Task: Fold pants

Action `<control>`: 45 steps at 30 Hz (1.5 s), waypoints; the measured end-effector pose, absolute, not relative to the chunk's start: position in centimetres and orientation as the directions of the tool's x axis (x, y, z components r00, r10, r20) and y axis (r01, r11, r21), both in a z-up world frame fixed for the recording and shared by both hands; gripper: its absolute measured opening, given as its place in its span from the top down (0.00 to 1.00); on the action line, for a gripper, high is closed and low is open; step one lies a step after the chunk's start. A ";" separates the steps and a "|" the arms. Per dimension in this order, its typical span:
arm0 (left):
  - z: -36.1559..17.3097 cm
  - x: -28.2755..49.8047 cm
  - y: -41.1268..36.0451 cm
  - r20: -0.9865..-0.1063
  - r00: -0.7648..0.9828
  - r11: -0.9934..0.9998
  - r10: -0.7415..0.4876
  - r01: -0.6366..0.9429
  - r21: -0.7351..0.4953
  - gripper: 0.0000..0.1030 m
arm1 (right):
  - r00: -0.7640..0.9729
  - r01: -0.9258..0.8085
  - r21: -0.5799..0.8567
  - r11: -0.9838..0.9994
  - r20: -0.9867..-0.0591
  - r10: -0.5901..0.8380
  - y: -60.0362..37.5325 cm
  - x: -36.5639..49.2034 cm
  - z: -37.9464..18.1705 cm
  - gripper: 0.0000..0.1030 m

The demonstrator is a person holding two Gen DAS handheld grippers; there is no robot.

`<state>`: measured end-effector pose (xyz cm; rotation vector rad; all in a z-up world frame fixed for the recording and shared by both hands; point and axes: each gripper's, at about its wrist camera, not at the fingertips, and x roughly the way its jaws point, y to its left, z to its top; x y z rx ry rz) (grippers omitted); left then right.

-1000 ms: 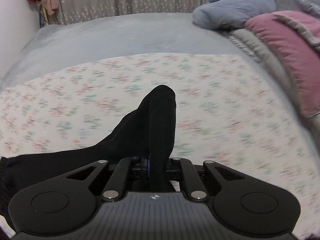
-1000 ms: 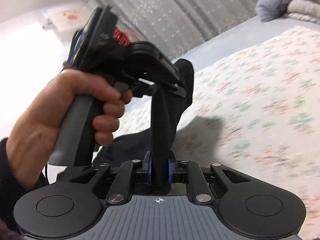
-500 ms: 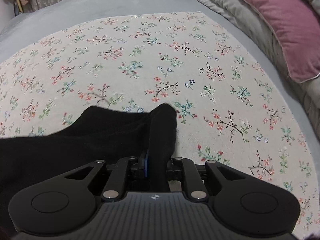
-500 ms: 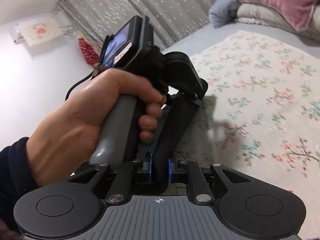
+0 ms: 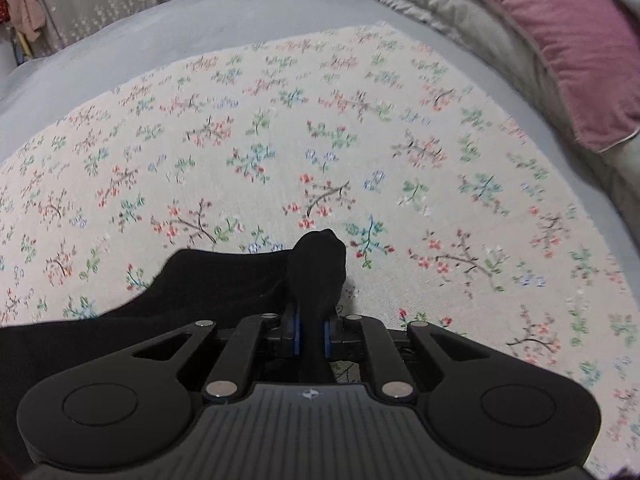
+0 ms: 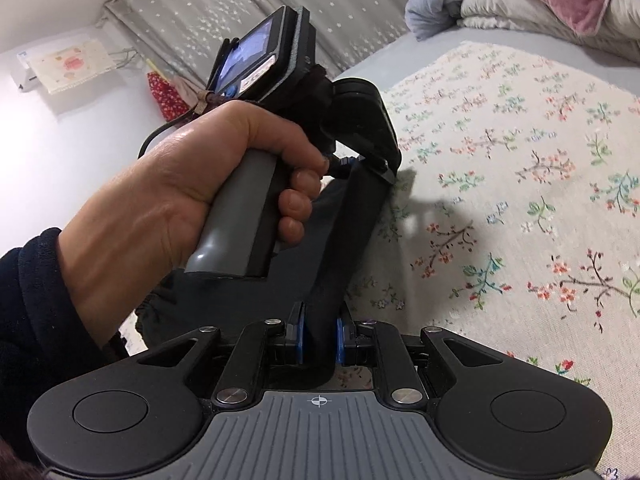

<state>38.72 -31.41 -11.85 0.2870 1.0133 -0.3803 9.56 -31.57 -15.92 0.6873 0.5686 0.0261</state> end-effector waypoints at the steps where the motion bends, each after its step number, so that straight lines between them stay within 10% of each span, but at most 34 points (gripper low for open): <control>1: -11.2 38.7 -31.0 -0.860 0.473 0.892 -0.191 0.449 0.049 1.00 | 0.852 0.152 0.588 0.795 -0.485 0.196 -31.1 9.6 -15.5 0.86; 22: -1.8 41.2 -10.3 -0.735 0.530 0.847 -0.423 0.519 -0.114 1.00 | 0.871 -0.197 0.386 0.901 -0.354 0.342 -15.3 18.2 -8.6 0.86; 45: -10.6 46.7 8.4 -0.696 0.542 0.878 -0.471 0.365 -0.310 0.99 | 0.756 -0.326 0.179 0.928 -0.540 0.370 -3.9 26.9 -11.0 0.86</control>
